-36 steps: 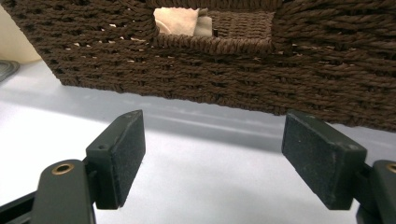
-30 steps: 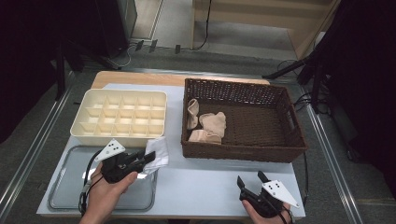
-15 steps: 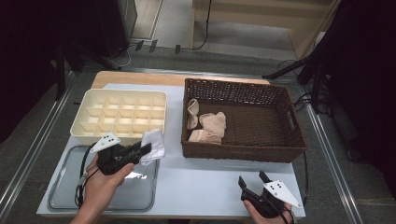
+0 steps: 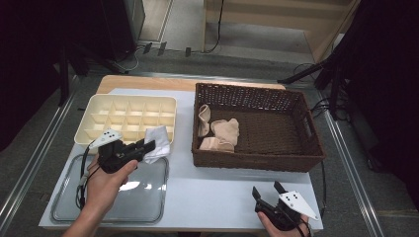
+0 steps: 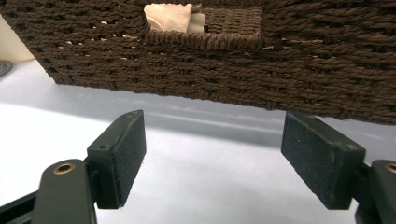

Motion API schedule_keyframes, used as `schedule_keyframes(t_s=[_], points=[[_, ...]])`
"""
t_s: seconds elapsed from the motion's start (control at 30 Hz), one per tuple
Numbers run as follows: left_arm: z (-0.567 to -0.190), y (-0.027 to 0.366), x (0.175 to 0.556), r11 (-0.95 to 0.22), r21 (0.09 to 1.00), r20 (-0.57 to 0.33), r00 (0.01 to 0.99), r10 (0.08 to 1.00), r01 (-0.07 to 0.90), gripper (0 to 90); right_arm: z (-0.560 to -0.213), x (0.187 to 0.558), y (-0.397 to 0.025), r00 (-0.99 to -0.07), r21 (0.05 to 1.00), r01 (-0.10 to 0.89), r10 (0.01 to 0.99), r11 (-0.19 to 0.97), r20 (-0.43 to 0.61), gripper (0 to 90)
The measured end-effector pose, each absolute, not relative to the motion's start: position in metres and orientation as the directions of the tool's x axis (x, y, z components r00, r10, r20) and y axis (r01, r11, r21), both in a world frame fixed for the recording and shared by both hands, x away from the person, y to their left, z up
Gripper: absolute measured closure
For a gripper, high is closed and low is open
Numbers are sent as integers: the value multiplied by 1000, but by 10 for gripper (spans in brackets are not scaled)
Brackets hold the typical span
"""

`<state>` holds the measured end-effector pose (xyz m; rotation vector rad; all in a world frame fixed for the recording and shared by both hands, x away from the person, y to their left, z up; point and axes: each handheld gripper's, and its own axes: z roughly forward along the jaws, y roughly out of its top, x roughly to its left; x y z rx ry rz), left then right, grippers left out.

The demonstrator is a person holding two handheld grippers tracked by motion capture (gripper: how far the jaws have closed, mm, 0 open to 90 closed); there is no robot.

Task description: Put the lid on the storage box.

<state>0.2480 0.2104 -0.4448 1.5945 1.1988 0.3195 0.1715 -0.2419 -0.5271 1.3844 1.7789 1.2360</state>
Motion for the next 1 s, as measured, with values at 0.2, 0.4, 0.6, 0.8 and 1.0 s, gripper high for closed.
schedule_keyframes(t_s=[0.2,0.4,0.6,0.8,1.0], points=[[-443,213,259,71,842,-355,449,820,535,720,-527,171,-242,-305,903,428,946,39,104,228],[-447,214,271,73,836,-356,437,826,544,720,-527,171,-243,-301,901,433,948,35,108,230],[-449,215,280,78,832,-356,420,835,549,719,-527,171,-245,-298,900,435,948,30,112,231],[-450,215,290,73,825,-352,409,842,561,718,-528,171,-245,-297,898,438,948,29,114,233],[-458,214,303,60,805,-351,392,850,590,718,-528,172,-245,-299,899,438,947,31,113,236]])
